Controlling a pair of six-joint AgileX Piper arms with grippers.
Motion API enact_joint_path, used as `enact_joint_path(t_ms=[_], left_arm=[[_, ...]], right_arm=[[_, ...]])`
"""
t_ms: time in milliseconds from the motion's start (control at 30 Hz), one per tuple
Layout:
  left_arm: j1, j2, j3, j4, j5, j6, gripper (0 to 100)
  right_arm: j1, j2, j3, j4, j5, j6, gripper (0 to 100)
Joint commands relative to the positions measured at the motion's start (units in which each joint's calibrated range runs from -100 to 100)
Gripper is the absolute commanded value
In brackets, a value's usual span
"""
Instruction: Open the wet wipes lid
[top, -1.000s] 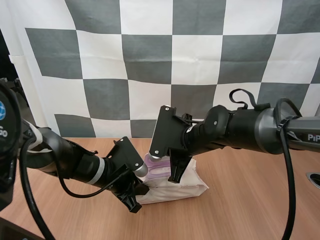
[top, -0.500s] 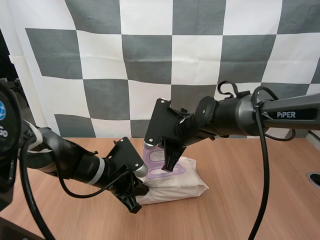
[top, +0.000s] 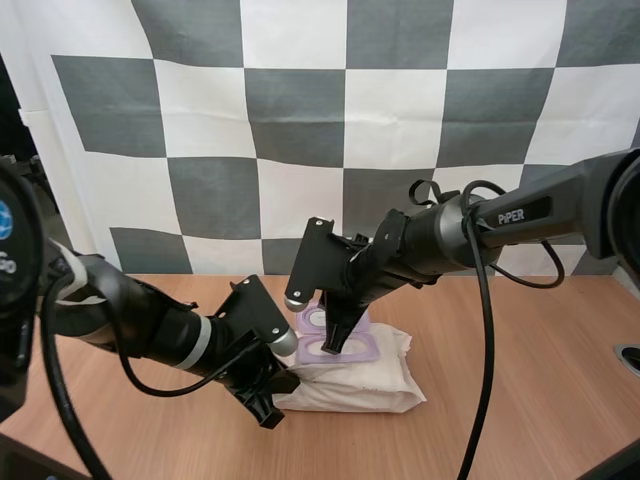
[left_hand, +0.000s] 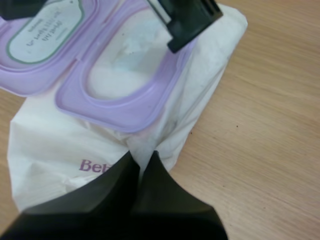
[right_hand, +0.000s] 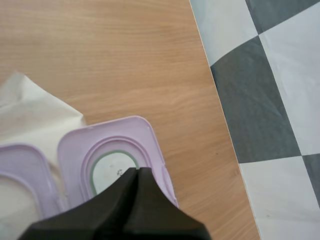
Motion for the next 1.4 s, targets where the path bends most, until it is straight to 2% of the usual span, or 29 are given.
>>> enact_joint_path(t_ms=[0,733,833,1067,1267,1367], left_arm=[[0.02,0.07,0.01,-0.08,-0.20,0.75,0],[0.02,0.07,0.01,-0.08,-0.20,0.75,0],[0.02,0.07,0.01,-0.08,-0.20,0.75,0],[0.02,0.07,0.01,-0.40,-0.24,0.75,0],[0.02,0.07,0.01,-0.45,-0.08,0.75,0],[0.02,0.07,-0.71,2.09,2.21,0.75,0]], right_arm=[[-0.03,0.24,-0.37,0.24,-1.26,-0.01,0],[-0.03,6.35,-1.46,1.07,-2.78,-0.01,0],[-0.13,5.65,-1.88,2.82,-2.74,-0.01,0],[-0.20,-4.14,-2.25,3.66,-0.34,0.58,0],[-0.20,-16.13,-2.25,1.56,6.72,7.61,0],[-0.20,-22.31,-2.25,-1.58,8.10,12.22,0]])
